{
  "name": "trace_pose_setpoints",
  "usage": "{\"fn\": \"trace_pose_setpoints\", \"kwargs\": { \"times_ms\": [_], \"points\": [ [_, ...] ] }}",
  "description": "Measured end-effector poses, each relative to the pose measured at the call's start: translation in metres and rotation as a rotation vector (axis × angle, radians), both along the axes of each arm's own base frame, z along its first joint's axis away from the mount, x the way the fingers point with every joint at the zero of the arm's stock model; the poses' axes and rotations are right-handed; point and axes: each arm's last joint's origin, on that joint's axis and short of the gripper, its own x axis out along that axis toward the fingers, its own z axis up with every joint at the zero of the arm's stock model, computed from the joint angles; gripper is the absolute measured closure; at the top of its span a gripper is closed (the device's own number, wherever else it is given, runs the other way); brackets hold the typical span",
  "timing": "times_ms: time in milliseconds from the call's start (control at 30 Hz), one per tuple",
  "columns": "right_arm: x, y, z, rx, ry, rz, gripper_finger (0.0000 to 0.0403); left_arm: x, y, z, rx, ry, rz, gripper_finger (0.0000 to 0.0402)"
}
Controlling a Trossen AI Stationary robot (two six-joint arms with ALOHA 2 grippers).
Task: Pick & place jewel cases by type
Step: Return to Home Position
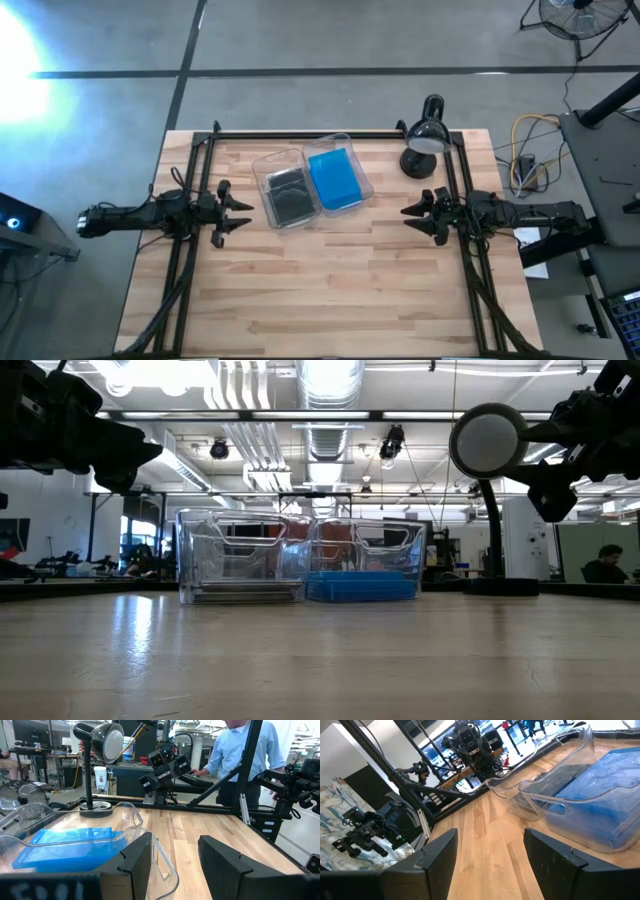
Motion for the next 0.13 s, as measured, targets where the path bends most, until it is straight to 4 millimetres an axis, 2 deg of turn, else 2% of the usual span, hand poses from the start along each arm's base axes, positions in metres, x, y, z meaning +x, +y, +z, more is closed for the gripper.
{"fn": "trace_pose_setpoints", "kwargs": {
  "times_ms": [133],
  "points": [
    [0.0000, 0.0000, 0.0000, 0.000, 0.000, 0.000, 0.0179, 0.0000, 0.0000, 0.0000, 0.000, 0.000, 0.000, 0.0259]
  ]
}}
